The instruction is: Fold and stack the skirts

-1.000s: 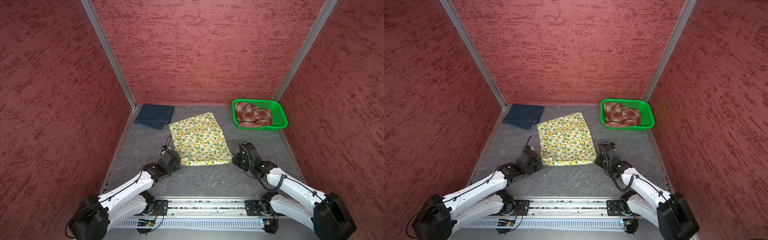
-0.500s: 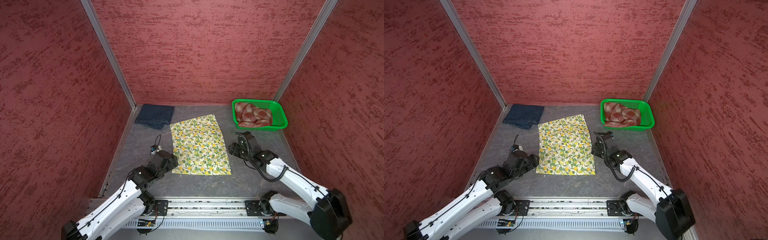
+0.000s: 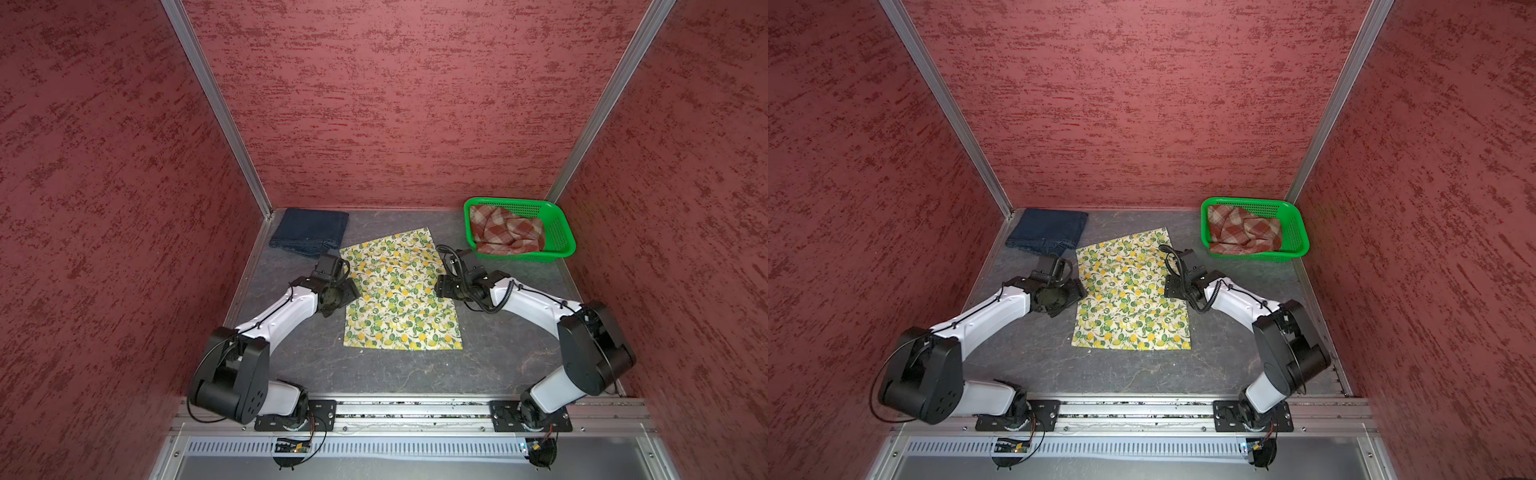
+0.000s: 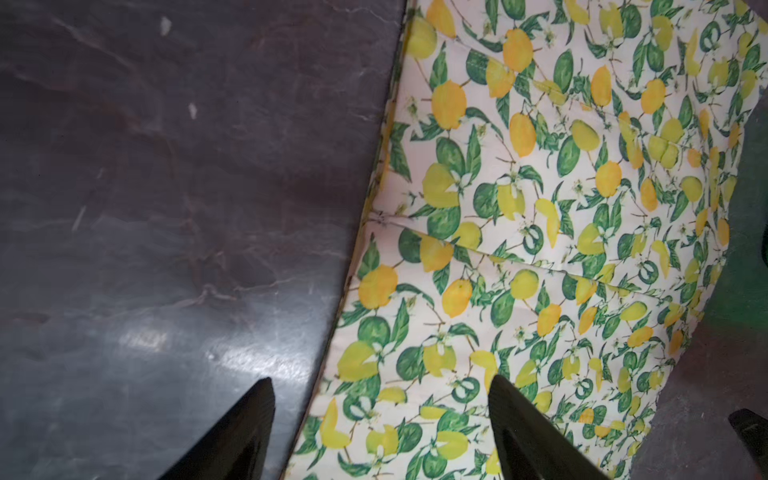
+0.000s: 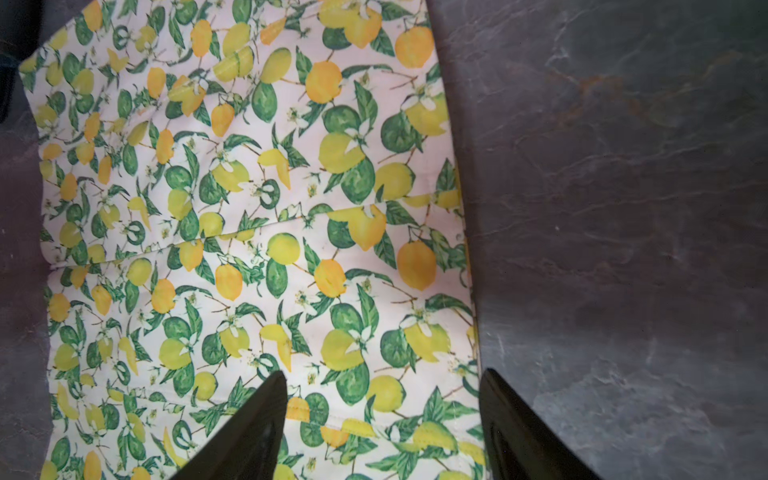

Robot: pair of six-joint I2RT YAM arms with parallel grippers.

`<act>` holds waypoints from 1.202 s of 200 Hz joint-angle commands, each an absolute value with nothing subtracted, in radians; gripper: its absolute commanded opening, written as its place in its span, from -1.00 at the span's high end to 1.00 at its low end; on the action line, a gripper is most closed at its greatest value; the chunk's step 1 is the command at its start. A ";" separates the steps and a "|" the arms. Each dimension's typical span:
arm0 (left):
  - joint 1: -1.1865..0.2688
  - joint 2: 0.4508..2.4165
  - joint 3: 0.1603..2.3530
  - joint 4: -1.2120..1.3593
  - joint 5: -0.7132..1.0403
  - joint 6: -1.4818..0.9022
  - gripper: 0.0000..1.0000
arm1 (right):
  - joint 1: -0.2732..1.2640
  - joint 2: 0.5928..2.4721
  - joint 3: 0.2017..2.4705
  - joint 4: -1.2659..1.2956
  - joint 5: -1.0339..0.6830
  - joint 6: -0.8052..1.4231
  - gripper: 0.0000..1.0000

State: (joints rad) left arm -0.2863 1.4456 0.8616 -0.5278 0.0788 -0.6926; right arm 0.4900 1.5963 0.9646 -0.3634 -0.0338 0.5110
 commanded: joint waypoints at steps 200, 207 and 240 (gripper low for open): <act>-0.584 1.278 0.517 -0.503 0.047 -0.767 0.35 | 0.608 1.472 0.568 -0.231 -0.027 0.729 0.21; -0.594 1.279 0.512 -0.501 0.043 -0.771 0.48 | 0.617 1.478 0.561 -0.237 -0.018 0.739 0.43; -0.656 1.210 0.479 -0.549 0.015 -0.808 0.82 | 0.652 1.397 0.505 -0.294 0.022 0.787 0.93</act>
